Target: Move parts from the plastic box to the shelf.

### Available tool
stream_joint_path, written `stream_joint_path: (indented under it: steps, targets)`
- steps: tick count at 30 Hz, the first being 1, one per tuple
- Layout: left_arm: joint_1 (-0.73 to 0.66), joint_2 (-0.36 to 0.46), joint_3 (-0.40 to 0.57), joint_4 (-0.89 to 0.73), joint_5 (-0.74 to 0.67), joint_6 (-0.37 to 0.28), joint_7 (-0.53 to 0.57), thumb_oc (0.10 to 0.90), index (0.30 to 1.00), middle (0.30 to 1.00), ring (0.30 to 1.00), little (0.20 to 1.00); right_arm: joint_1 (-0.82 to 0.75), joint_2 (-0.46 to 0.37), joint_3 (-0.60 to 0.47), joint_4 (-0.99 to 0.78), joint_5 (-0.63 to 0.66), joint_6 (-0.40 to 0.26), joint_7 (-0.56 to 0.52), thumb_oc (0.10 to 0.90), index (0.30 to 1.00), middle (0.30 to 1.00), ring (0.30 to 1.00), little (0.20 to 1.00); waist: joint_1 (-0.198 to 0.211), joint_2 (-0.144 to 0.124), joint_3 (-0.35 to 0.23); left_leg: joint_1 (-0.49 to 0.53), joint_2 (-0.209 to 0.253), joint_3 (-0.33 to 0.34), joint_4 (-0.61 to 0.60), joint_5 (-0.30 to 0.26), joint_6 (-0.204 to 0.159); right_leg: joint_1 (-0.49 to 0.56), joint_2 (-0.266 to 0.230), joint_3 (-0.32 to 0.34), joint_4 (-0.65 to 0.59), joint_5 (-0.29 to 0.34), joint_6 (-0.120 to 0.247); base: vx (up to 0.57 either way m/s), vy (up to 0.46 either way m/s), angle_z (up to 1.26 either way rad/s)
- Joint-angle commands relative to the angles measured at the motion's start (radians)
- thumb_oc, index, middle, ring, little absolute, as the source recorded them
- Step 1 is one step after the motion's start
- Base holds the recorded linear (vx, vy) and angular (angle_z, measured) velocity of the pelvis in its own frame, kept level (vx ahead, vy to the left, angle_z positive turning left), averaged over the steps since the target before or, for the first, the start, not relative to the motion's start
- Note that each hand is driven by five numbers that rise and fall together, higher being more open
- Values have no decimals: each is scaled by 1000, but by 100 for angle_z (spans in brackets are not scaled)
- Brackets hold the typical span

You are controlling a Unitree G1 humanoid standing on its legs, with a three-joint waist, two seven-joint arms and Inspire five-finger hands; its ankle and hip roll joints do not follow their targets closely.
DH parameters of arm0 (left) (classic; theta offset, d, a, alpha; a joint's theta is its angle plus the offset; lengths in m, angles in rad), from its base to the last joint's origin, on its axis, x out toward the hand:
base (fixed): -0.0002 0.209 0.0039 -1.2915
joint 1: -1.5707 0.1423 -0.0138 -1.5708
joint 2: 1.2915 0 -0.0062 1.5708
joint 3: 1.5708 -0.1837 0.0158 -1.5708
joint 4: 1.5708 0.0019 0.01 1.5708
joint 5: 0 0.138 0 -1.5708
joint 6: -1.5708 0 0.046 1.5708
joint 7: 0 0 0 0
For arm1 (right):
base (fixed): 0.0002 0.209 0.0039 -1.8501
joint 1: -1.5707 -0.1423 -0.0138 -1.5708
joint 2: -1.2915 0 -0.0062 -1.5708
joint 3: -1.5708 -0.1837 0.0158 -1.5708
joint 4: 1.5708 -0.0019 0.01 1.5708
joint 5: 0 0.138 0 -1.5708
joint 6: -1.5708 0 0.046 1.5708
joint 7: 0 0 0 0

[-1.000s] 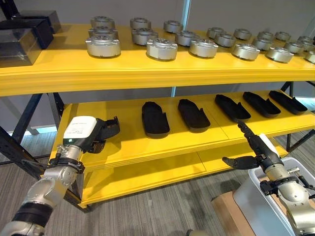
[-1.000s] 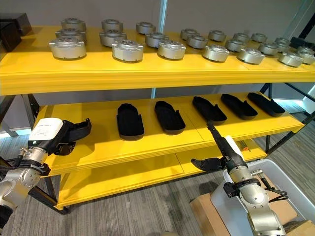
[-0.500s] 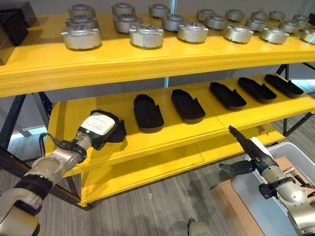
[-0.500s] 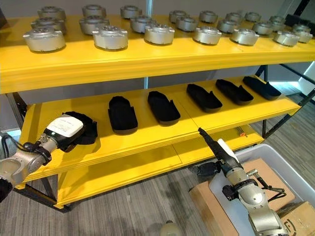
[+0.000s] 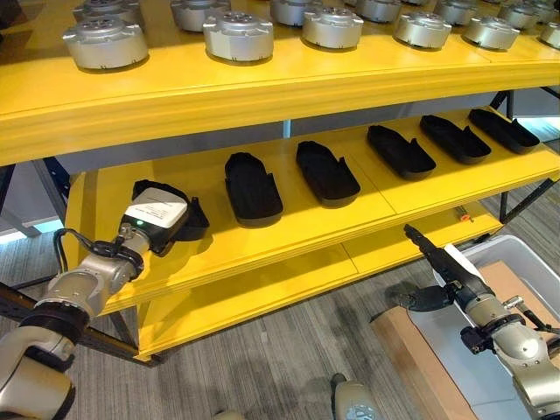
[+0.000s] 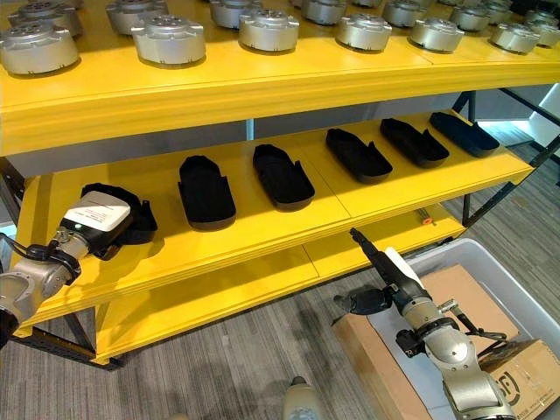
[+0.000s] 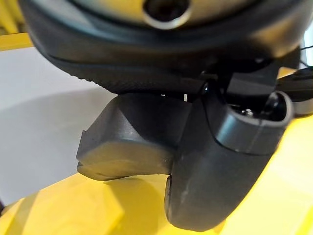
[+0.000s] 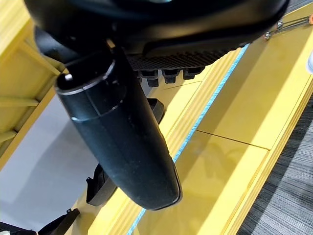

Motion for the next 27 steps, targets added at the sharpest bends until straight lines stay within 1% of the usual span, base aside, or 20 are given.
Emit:
stream_joint_path:
  steps: [1, 7, 11, 16, 20, 21, 23, 27]
  targets:
    - [-55, 78, 108, 7, -39, 52, 23, 400, 300, 300, 300, 300, -84, -52, -67, -74, 46, -86, -35, 900, 1000, 1000, 1000, 1000, 30, -21, -48, -19, 42, 21, 50, 9, 6, 86, -47, -28, 10, -74, 5, 0, 0, 0]
    - [-15, 111, 152, 17, -46, 58, 24, 400, 300, 300, 300, 300, -74, -48, -76, -73, 44, -83, -34, 900, 1000, 1000, 1000, 1000, 39, -25, -40, -12, 39, 23, 42, 12, 8, 103, -51, -37, -1, -71, 7, 0, 0, 0]
    - [-15, 129, 155, 23, -43, 58, 20, 400, 300, 300, 300, 300, -67, -49, -86, -75, 41, -81, -34, 900, 1000, 1000, 1000, 1000, 42, -28, -40, -9, 37, 24, 40, 11, 9, 112, -53, -44, -8, -70, 9, 5, 2, 1]
    - [-40, 147, 131, 33, -34, 51, 20, 400, 300, 300, 300, 300, -58, -54, -96, -75, 38, -83, -36, 900, 1000, 1000, 1000, 1000, 39, -30, -41, -11, 38, 26, 40, 11, 9, 113, -57, -45, -14, -65, 12, 8, 4, 1]
    - [-66, 161, 88, 29, -16, 38, 13, 400, 300, 300, 300, 300, -52, -59, -103, -72, 40, -84, -37, 900, 1000, 1000, 1000, 1000, 34, -31, -42, -13, 37, 28, 44, 8, 10, 111, -58, -40, -20, -61, 15, 0, 0, 0]
    - [-80, 173, 58, 20, 2, 25, 5, 400, 300, 300, 300, 300, -49, -59, -108, -70, 37, -84, -37, 900, 1000, 1000, 1000, 1000, 34, -32, -42, -13, 39, 30, 47, 6, 10, 109, -57, -37, -21, -59, 16, 0, 0, 0]
    - [-86, 184, 35, 22, 16, 14, 0, 400, 300, 300, 300, 300, -44, -58, -113, -71, 42, -88, -35, 900, 1000, 1000, 1000, 1000, 30, -30, -40, -15, 38, 32, 49, 3, 11, 105, -57, -31, -23, -57, 17, 0, 0, 0]
    - [-97, 195, 8, 20, 34, 6, -8, 400, 300, 300, 300, 300, -31, -57, -128, -69, 43, -91, -35, 900, 1000, 1000, 1000, 1000, 24, -28, -40, -21, 39, 38, 56, 1, 11, 97, -58, -26, -22, -55, 19, 0, 0, 0]
